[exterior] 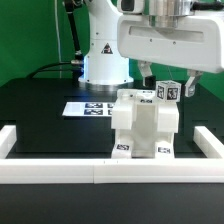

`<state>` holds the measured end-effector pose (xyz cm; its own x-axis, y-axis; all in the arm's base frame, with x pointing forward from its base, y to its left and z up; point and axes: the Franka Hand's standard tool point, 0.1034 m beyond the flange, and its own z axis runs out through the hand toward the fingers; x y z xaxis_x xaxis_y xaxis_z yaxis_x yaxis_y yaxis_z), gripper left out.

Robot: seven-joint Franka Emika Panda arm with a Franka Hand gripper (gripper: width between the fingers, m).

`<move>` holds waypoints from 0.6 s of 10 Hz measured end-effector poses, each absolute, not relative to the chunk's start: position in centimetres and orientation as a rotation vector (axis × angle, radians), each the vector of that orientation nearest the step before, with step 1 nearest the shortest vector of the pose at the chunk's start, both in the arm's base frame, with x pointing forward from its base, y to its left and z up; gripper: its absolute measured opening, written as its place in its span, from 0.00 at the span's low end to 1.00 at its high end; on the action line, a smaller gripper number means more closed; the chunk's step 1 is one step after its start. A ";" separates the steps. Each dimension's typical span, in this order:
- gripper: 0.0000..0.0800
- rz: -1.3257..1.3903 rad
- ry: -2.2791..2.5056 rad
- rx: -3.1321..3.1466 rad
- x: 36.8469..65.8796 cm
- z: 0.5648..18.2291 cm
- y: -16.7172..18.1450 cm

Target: Assemble chair

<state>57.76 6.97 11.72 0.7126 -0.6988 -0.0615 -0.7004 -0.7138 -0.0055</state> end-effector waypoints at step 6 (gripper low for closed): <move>0.81 0.056 0.513 -3.066 57.9 11.7 7.0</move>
Offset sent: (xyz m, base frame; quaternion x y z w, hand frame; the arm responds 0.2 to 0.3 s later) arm -0.0029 0.0033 0.0016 -0.0019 0.0003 -0.1932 0.9812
